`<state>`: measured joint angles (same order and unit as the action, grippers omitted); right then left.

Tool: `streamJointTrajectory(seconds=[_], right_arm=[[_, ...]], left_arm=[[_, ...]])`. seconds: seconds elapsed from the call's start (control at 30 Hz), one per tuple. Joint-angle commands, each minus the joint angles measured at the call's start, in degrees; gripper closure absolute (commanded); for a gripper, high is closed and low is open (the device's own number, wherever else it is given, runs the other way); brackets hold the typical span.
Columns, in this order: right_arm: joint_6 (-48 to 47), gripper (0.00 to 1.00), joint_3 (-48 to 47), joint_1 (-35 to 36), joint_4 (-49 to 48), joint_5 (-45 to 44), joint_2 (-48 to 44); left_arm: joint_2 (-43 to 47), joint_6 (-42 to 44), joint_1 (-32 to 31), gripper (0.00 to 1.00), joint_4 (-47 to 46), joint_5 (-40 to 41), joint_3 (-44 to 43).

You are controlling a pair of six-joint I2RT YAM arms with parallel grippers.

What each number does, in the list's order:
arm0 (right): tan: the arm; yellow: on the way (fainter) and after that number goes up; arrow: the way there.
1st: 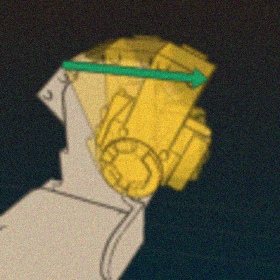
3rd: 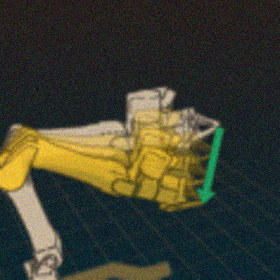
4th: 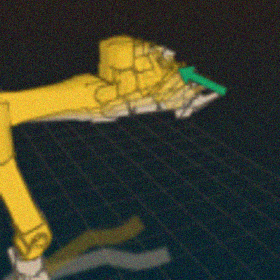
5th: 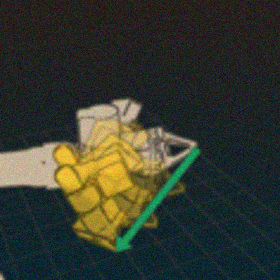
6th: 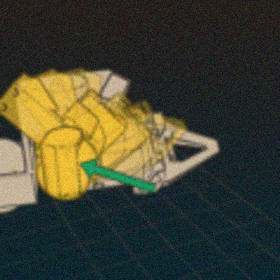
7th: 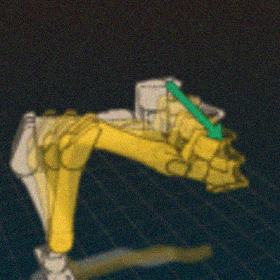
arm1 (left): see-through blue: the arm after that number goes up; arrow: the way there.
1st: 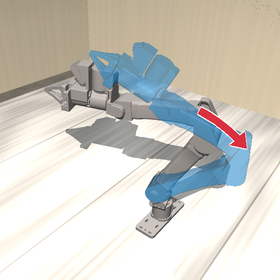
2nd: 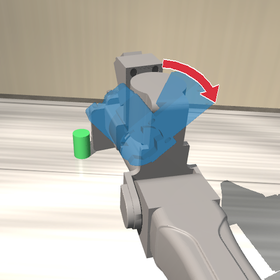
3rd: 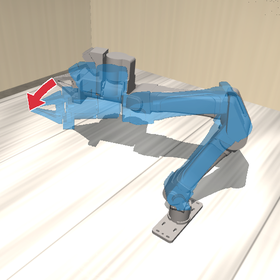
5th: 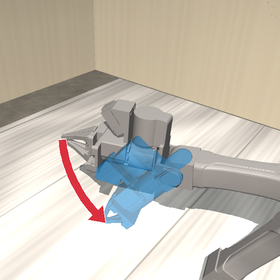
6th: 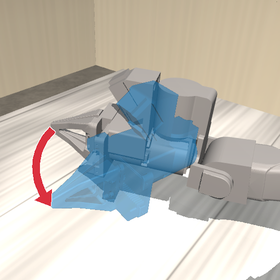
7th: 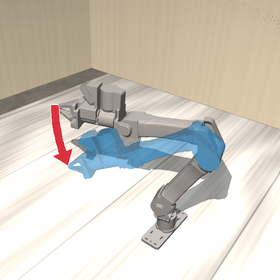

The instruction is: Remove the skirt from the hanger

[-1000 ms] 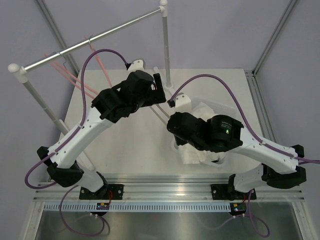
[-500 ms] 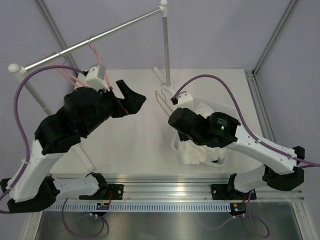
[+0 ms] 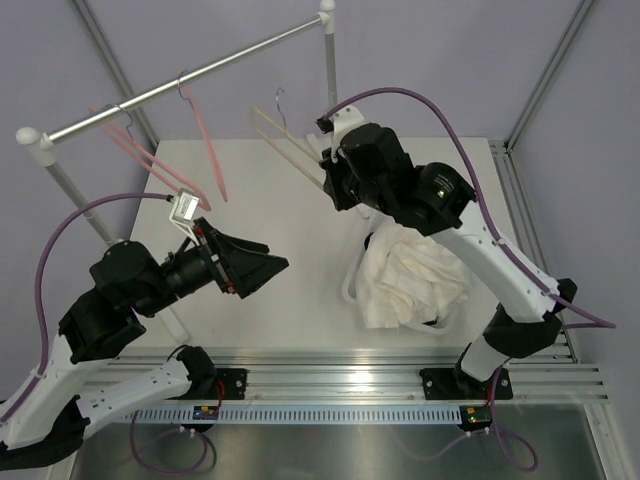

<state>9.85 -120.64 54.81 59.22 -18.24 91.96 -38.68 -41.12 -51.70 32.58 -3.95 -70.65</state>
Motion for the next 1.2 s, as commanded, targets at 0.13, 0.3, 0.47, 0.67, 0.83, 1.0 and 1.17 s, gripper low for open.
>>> streamJointTrajectory(seconds=[0.13, 0.3, 0.47, 0.67, 0.83, 1.0, 1.17], right_arm=[[-9.5, 1.0, -23.3, -4.8, -4.3, 13.4, 14.1], [-12.6, 1.0, -26.1, -7.7, -9.4, 22.1, 17.1], [-12.5, 1.0, -23.4, -9.2, -14.7, 27.5, 17.5], [-11.7, 1.0, -23.8, -10.5, -16.6, 28.3, 19.6], [-10.2, 1.0, -28.2, -12.4, -15.2, 30.3, 23.5], [-8.5, 1.0, -28.1, -12.9, -15.5, 30.3, 24.7], [-7.4, 0.9, -25.1, -13.0, -15.5, 29.1, 22.8]], left_arm=[[8.0, -3.3, -0.2, 0.01, -3.1, -3.7, 9.6], [10.5, -1.9, -0.2, 0.01, 2.1, -0.9, 9.6], [10.9, -0.6, -0.2, 0.01, 4.9, 0.4, 9.4], [11.9, -0.4, -0.2, 0.01, 6.4, 0.8, 10.4], [12.6, -0.4, -0.2, 0.01, 7.6, 1.6, 10.9], [12.9, -0.4, -0.2, 0.01, 8.9, 2.4, 10.6], [13.0, -0.6, -0.2, 0.01, 9.1, 2.7, 11.1]])
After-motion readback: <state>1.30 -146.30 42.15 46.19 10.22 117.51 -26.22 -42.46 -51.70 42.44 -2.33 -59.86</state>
